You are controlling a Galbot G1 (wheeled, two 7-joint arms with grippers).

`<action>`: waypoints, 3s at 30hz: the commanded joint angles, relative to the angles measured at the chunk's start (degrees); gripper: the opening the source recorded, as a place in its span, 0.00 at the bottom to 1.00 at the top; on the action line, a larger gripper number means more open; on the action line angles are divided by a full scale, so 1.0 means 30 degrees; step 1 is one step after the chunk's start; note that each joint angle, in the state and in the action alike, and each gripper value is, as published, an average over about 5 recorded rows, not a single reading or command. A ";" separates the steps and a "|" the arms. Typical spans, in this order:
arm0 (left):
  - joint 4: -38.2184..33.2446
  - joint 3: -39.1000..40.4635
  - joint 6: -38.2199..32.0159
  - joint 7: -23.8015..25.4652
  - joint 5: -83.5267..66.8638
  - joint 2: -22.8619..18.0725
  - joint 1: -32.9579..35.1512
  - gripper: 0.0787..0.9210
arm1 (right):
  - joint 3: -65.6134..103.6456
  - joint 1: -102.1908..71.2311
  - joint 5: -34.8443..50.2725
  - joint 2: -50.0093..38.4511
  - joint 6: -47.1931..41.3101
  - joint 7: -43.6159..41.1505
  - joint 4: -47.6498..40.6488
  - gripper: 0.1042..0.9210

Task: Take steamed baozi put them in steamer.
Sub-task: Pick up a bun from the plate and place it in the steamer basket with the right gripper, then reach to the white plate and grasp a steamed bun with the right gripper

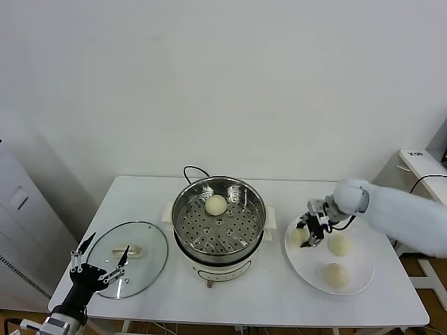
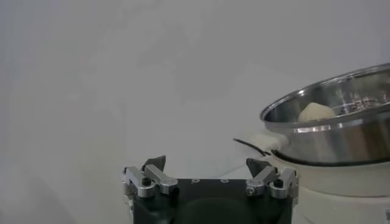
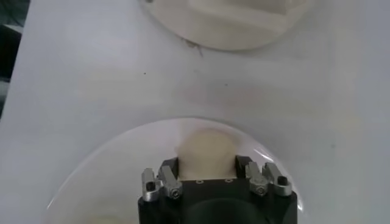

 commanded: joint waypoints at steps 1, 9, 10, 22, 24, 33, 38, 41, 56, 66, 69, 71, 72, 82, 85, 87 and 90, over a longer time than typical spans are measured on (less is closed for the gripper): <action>-0.0131 0.0255 0.0156 -0.0031 0.0151 -0.0063 -0.0220 0.88 | -0.5996 1.1160 0.7955 0.1388 -0.0178 -0.1982 0.1935 0.54; -0.0115 0.0466 0.0189 -0.0094 0.0196 -0.0275 -0.0478 0.88 | -0.4846 1.1260 1.2009 0.5630 -0.2887 -0.0799 0.3523 0.54; -0.0113 0.0441 0.0180 -0.0099 0.0168 -0.0281 -0.0476 0.88 | -0.4485 1.0449 1.1972 0.6141 -0.3374 -0.0340 0.3715 0.54; -0.0102 0.0195 0.0122 -0.0114 -0.0042 -0.0235 -0.0379 0.88 | -0.2088 0.2777 1.0987 1.1315 -0.6276 0.4495 0.1346 0.54; -0.0092 0.0214 0.0143 -0.0117 -0.0044 -0.0221 -0.0412 0.88 | -0.2009 0.2435 1.0956 1.1612 -0.6578 0.5000 0.1004 0.54; -0.0083 0.0460 0.0219 -0.0121 0.0063 -0.0205 -0.0500 0.88 | -0.1656 0.1530 1.0940 1.2139 -0.7057 0.6156 -0.0276 0.54; -0.0085 0.0475 0.0192 -0.0117 0.0075 -0.0229 -0.0451 0.88 | -0.1709 0.1379 1.0682 1.2272 -0.7060 0.6605 -0.0294 0.56; -0.0125 0.0478 0.0189 -0.0116 0.0080 -0.0198 -0.0413 0.88 | -0.1608 0.1389 1.0646 1.2387 -0.7004 0.6920 -0.0436 0.60; -0.0250 0.0490 0.0167 -0.0115 0.0046 -0.0145 -0.0388 0.88 | -0.1001 0.5377 0.9138 0.7600 -0.6655 0.2339 0.1461 0.88; -0.0356 0.0841 0.0285 -0.0152 0.0163 -0.0222 -0.0538 0.88 | -0.3836 0.9652 0.2918 0.0433 -0.3010 -0.5690 0.1421 0.88; -0.0394 0.0982 0.0387 -0.0197 0.0266 -0.0222 -0.0589 0.88 | -0.4270 0.8959 0.0722 -0.1783 -0.1966 -0.6054 0.2044 0.88; -0.0432 0.1036 0.0469 -0.0236 0.0311 -0.0174 -0.0624 0.88 | -0.4111 0.7942 -0.1052 -0.2939 -0.1206 -0.5991 0.2470 0.88; -0.0444 0.1052 0.0504 -0.0255 0.0330 -0.0139 -0.0639 0.88 | -0.4079 0.7387 -0.1877 -0.3445 -0.0871 -0.5884 0.2680 0.88; -0.0459 0.1173 0.0673 -0.0373 0.0663 -0.0232 -0.0672 0.88 | -0.3110 0.2331 -0.4727 -0.5683 0.1079 -0.3877 0.3136 0.88; -0.0508 0.1274 0.0701 -0.0417 0.0819 -0.0352 -0.0650 0.88 | -0.1641 0.0434 -0.4840 -0.5691 0.1220 -0.3674 0.2862 0.88; -0.0530 0.1302 0.0706 -0.0434 0.0892 -0.0426 -0.0621 0.88 | -0.0672 -0.0870 -0.4913 -0.5597 0.1323 -0.3596 0.2724 0.88; -0.0521 0.1284 0.0705 -0.0460 0.0939 -0.0513 -0.0587 0.88 | 0.0100 -0.2207 -0.4970 -0.5375 0.1424 -0.3425 0.2738 0.88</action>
